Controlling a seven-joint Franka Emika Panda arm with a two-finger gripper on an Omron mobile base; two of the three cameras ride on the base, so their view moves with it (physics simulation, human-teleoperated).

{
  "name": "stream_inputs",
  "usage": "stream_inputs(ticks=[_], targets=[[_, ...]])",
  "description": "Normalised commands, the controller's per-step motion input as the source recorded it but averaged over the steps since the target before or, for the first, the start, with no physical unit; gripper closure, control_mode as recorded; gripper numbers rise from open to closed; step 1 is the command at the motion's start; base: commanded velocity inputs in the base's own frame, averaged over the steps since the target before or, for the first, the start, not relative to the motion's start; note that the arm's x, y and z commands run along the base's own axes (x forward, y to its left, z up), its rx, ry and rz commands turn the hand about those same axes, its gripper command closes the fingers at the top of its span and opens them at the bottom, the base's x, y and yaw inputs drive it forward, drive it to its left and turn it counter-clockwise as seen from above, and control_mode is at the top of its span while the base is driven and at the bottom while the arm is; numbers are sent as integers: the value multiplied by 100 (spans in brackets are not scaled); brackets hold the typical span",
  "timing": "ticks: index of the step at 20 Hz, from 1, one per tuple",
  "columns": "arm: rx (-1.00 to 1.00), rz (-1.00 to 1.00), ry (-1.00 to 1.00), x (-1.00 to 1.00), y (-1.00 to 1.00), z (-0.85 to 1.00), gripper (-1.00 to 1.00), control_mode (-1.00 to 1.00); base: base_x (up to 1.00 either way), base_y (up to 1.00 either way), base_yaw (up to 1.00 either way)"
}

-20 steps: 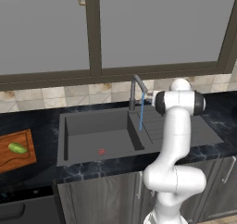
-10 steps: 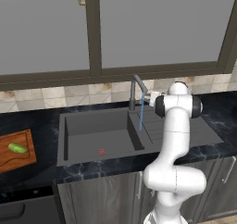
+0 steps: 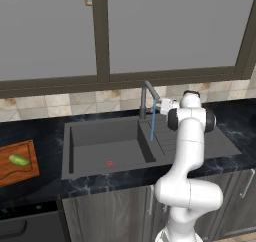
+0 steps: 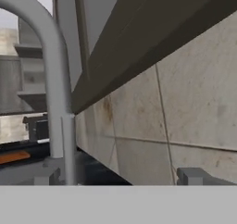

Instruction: Pick the mango from the sink and place it on the cutting board to airdry. Then turn off the sink faucet.

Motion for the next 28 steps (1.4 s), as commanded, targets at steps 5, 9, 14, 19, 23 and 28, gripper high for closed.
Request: stream_inputs(ticks=[5,9,14,19,23,28], targets=[[0,0,0,27,0,-15,-100,-100,0,0,0],[0,0,0,18,0,-5,-100,-100,0,0,0],[0,-1,0,16,0,-3,-100,-100,0,0,0],[0,-5,0,11,0,0,-100,-100,0,0,0],[0,-6,0,8,0,0,-100,-100,0,0,0],[0,-2,0,7,10,7,-100,-100,0,0,0]])
